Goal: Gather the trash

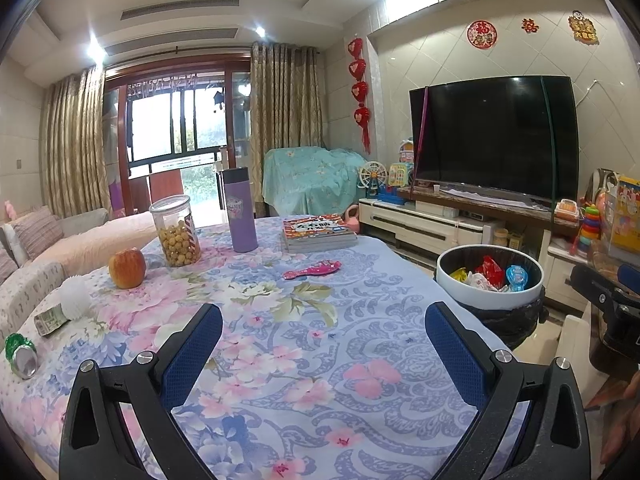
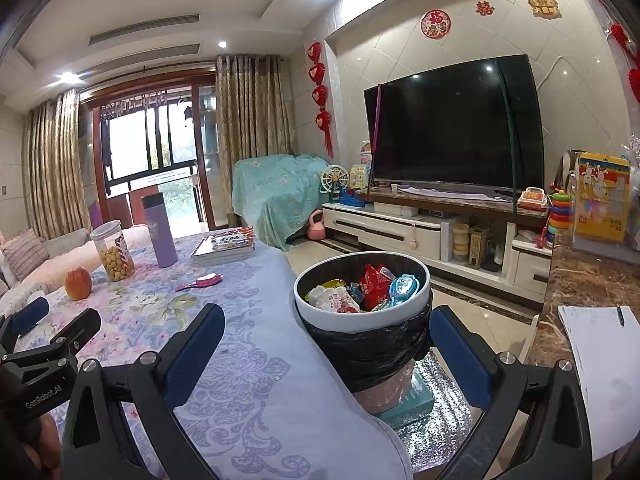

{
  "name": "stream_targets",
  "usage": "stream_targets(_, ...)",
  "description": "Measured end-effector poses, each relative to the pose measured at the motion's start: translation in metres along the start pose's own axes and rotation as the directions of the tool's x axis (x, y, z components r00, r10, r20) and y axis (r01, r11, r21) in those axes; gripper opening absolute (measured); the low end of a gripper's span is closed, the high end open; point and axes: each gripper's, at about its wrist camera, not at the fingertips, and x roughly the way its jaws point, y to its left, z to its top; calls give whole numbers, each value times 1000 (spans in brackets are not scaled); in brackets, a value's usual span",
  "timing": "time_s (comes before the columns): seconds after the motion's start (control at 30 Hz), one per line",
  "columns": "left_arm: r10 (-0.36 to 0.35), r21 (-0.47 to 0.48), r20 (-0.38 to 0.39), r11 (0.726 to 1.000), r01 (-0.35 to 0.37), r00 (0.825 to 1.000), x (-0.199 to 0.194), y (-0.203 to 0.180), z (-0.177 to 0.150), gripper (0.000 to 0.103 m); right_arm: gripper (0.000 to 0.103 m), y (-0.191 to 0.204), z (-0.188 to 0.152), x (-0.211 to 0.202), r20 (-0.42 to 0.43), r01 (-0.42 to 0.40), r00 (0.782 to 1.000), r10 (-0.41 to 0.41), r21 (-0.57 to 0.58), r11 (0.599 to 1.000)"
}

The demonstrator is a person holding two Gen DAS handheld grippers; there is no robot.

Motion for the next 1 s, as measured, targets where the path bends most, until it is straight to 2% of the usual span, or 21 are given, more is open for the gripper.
stream_targets(1.0,-6,9,-8,1000,6,1000,5,4,-1,103,103,3,-2,4,-9,-17,1000,17,4,1000)
